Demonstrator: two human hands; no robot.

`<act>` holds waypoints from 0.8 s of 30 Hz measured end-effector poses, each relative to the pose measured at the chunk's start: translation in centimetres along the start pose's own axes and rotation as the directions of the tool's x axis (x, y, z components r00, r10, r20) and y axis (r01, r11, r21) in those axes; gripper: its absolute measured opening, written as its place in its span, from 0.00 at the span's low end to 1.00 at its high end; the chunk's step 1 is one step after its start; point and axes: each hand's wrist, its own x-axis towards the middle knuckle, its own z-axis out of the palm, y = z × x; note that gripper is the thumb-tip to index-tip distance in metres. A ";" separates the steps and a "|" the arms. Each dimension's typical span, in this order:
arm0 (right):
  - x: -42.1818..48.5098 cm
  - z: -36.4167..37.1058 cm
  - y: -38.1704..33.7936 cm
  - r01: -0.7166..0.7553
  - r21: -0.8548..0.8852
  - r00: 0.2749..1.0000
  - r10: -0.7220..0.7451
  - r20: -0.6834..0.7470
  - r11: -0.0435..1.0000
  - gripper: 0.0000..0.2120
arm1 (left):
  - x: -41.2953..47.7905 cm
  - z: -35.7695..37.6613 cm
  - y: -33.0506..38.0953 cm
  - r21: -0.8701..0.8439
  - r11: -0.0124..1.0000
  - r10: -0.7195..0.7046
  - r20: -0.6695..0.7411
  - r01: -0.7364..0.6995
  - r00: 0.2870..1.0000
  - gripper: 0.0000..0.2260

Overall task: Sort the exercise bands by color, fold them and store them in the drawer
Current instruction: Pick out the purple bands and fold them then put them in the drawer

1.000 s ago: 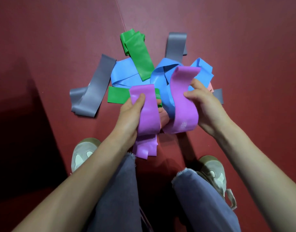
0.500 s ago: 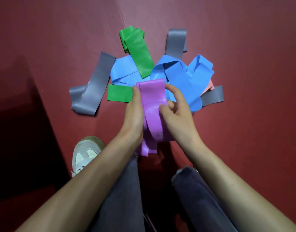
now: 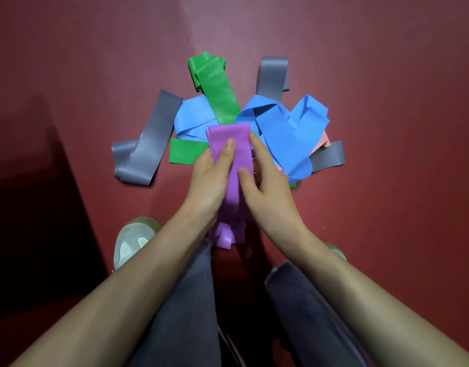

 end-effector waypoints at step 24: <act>-8.2 -12.1 -20.4 0.202 0.389 0.978 -0.165 -0.126 0.899 0.18 | -15.2 1.6 20.8 0.049 0.962 0.224 0.413 -0.267 0.883 0.10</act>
